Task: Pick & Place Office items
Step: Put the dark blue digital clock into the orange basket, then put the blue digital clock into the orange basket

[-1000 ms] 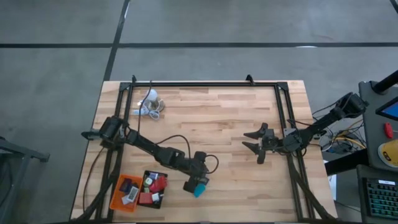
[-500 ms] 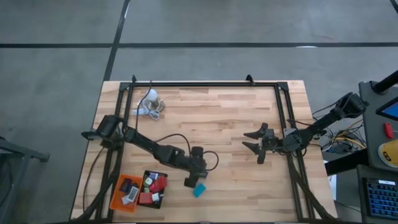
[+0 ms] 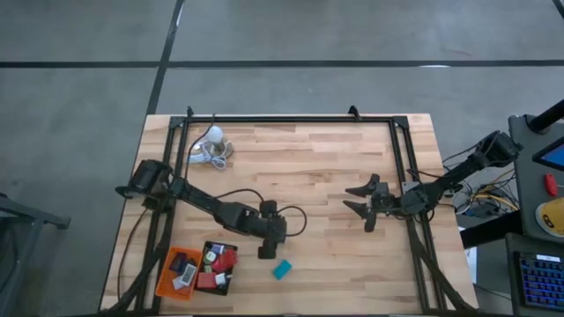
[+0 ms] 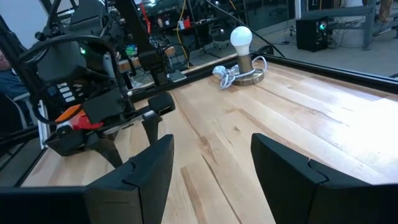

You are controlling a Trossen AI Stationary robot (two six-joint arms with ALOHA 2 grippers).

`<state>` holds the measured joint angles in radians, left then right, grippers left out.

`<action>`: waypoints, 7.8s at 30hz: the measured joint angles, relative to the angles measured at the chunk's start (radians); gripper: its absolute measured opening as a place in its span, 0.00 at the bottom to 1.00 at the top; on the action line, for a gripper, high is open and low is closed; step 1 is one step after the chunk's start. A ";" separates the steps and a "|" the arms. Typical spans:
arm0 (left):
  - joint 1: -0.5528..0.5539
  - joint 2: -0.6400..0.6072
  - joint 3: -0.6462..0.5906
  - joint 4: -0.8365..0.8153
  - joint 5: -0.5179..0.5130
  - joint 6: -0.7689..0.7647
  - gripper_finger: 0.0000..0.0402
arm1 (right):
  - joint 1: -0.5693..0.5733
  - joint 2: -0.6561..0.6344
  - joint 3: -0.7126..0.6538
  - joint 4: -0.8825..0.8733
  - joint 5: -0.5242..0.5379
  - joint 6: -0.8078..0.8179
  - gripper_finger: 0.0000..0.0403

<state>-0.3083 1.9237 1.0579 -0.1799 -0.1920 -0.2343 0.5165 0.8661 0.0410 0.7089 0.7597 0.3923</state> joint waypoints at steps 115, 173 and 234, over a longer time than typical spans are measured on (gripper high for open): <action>-0.581 -0.454 -0.032 -0.917 -0.348 -1.701 0.37 | 0.000 0.001 0.000 -0.001 0.000 0.000 0.52; -0.717 -0.282 0.180 -1.204 0.101 -2.079 0.58 | 0.000 0.001 0.000 -0.001 0.000 0.000 0.52; -0.288 0.369 0.797 -0.780 -0.283 -0.935 0.58 | 0.000 0.000 0.000 0.000 0.000 0.000 0.52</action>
<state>-0.5968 2.2932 1.8546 -0.9600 -0.4754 -1.1689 0.5167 0.8665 0.0413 0.7090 0.7601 0.3923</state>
